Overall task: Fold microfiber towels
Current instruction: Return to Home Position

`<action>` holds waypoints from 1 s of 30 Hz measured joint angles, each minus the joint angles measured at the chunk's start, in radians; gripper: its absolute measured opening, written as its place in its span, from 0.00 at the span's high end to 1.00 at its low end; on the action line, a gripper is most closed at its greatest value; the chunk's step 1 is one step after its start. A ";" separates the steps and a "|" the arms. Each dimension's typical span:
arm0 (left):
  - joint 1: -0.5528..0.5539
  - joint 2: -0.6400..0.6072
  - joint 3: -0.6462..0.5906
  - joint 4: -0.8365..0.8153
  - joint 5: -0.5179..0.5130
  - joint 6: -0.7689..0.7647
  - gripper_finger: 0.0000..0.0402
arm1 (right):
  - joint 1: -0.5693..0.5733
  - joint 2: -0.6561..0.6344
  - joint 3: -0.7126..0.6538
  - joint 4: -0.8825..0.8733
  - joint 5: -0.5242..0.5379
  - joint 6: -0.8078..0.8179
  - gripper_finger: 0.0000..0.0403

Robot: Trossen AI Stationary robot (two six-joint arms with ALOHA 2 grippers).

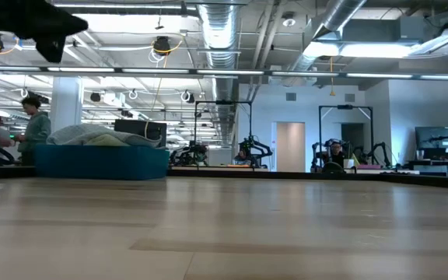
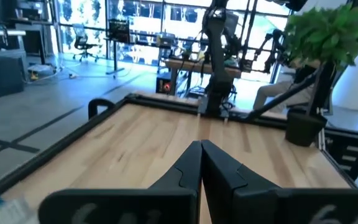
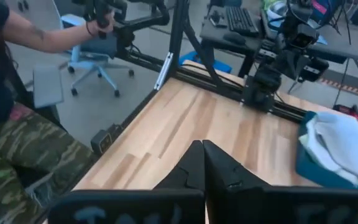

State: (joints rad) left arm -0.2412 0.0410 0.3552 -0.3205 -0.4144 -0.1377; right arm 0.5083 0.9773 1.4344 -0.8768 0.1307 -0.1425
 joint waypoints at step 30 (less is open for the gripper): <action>0.001 -0.037 -0.266 0.120 0.023 0.060 1.00 | 0.017 -0.704 -1.231 0.921 0.087 0.033 0.98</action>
State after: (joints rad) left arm -0.2405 0.0039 0.0887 -0.2005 -0.3909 -0.0776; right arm 0.5252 0.2733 0.2038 0.0447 0.2176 -0.1097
